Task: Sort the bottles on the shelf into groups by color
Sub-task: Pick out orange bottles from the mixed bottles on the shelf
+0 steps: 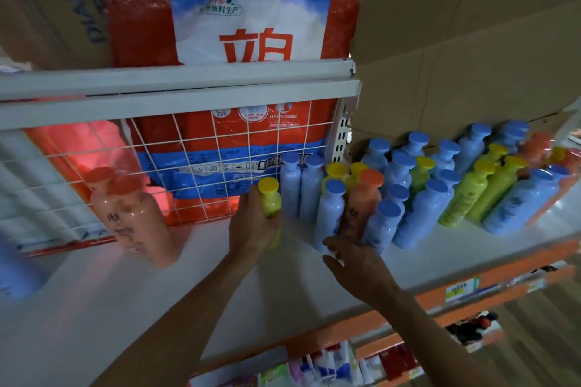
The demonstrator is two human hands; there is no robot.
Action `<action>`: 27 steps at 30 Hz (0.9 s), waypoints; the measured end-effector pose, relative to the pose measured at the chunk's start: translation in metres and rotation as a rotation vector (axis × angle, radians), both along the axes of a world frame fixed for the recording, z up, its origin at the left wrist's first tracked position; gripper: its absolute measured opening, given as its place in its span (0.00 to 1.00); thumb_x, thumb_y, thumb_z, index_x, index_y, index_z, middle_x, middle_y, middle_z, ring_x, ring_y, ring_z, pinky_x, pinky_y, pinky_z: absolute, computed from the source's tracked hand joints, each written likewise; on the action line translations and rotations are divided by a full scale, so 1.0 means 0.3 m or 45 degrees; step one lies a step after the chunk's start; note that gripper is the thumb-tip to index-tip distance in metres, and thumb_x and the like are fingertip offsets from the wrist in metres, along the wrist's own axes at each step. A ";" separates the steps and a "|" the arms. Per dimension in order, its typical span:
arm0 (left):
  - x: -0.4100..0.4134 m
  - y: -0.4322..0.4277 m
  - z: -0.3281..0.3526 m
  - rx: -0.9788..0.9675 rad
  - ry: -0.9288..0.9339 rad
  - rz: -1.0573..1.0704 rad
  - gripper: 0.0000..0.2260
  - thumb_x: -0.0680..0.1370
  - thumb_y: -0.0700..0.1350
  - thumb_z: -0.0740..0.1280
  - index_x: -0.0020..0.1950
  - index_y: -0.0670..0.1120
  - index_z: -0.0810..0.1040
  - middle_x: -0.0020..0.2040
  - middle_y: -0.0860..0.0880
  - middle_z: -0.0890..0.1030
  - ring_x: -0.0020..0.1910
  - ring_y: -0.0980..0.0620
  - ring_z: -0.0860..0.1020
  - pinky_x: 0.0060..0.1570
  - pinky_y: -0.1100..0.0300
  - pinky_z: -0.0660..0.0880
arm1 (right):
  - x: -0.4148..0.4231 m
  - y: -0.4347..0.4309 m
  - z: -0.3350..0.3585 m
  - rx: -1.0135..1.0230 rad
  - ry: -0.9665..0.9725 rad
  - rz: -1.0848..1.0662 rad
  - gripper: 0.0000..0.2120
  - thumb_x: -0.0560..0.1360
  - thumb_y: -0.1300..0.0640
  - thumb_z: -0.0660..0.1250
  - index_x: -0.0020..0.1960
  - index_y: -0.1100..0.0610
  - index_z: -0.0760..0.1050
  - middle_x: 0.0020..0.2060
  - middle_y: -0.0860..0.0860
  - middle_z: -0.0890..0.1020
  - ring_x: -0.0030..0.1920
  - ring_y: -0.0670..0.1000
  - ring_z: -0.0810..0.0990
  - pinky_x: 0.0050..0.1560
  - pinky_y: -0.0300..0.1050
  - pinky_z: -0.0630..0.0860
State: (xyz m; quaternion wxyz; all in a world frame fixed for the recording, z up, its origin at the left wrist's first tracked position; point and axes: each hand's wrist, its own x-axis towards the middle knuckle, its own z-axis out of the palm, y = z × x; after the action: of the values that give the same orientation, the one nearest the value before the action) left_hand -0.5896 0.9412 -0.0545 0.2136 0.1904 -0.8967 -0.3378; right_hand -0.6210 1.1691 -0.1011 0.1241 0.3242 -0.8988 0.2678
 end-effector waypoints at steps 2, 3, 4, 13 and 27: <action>-0.032 -0.030 0.003 0.036 0.039 0.006 0.20 0.72 0.49 0.71 0.60 0.47 0.69 0.54 0.46 0.76 0.51 0.42 0.77 0.44 0.50 0.74 | -0.006 -0.007 0.007 0.012 0.002 -0.019 0.16 0.72 0.48 0.67 0.58 0.51 0.78 0.48 0.49 0.84 0.43 0.53 0.84 0.42 0.49 0.82; -0.046 -0.039 0.006 0.046 0.053 0.009 0.21 0.72 0.48 0.72 0.60 0.46 0.69 0.54 0.45 0.76 0.52 0.41 0.76 0.45 0.49 0.75 | -0.010 -0.006 0.012 0.004 0.021 -0.027 0.17 0.72 0.46 0.66 0.58 0.51 0.77 0.48 0.49 0.84 0.43 0.53 0.84 0.42 0.49 0.82; -0.059 -0.046 0.006 0.051 0.056 0.012 0.21 0.72 0.48 0.72 0.61 0.46 0.69 0.55 0.44 0.76 0.53 0.41 0.76 0.46 0.49 0.75 | -0.016 -0.004 0.017 -0.010 0.054 -0.027 0.16 0.72 0.45 0.64 0.58 0.50 0.76 0.46 0.49 0.84 0.43 0.53 0.84 0.40 0.48 0.81; -0.048 -0.054 0.012 0.100 0.052 0.052 0.25 0.71 0.47 0.73 0.64 0.46 0.68 0.60 0.44 0.73 0.55 0.41 0.77 0.48 0.48 0.76 | -0.025 0.025 0.033 0.031 0.112 -0.038 0.14 0.74 0.46 0.63 0.54 0.52 0.78 0.46 0.47 0.83 0.43 0.50 0.83 0.41 0.44 0.79; -0.185 0.348 0.189 -0.254 0.256 -0.567 0.24 0.75 0.61 0.65 0.66 0.48 0.71 0.58 0.48 0.78 0.57 0.47 0.74 0.55 0.51 0.72 | 0.025 0.124 0.112 0.116 0.175 -0.163 0.16 0.72 0.43 0.56 0.42 0.49 0.79 0.32 0.48 0.82 0.29 0.55 0.80 0.25 0.46 0.74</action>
State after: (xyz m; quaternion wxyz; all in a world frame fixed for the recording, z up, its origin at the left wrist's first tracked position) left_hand -0.6451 1.0456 0.0021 0.2398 -0.0680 -0.9197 -0.3035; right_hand -0.6135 1.2062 -0.0675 0.1873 0.2888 -0.9184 0.1952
